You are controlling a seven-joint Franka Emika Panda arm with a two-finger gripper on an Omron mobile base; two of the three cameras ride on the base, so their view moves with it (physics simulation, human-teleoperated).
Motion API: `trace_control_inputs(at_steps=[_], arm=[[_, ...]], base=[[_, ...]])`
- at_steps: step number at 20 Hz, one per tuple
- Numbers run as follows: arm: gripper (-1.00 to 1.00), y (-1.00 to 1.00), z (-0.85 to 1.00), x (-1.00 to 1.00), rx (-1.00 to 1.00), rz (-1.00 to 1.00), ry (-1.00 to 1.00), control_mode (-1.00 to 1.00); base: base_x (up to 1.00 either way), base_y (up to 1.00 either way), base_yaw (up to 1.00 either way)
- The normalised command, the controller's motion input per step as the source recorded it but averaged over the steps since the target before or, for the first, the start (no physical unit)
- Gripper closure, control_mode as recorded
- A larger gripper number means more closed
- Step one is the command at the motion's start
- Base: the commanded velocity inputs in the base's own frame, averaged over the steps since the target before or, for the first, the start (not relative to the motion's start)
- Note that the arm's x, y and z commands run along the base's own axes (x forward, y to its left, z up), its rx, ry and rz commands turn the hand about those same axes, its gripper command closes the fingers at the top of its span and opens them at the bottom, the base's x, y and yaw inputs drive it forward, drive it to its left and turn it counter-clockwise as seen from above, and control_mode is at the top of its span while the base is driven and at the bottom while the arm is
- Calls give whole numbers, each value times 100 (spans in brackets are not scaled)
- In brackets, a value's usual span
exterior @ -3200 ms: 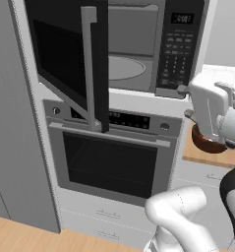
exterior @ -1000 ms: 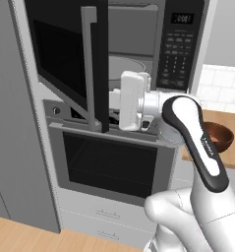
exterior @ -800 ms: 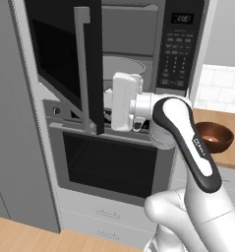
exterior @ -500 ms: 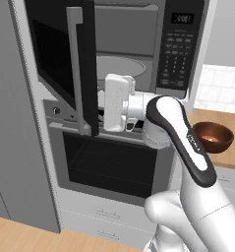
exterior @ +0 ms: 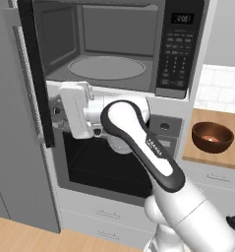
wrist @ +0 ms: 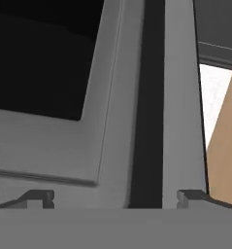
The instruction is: Open the microwave, place the bowl with waffle inside the microwave, then close the microwave door and turn it on.
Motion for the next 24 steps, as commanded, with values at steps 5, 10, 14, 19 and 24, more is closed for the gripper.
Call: trace_control_inputs(at_steps=[5,10,14,19,24], arm=[[-100,99,0,-18,-8,0,-2,-100],[-100,32,10,6,3,-8,-11,-100],[-100,-5,24,61,9,-24,-15,-100],[-100,-89,23,24,5,-23,-1,-100],[-100,-100,25,0,-11,-4,10,-100]], base=[[0,0,0],[0,0,0],[0,0,0],[0,0,0],[0,0,0]])
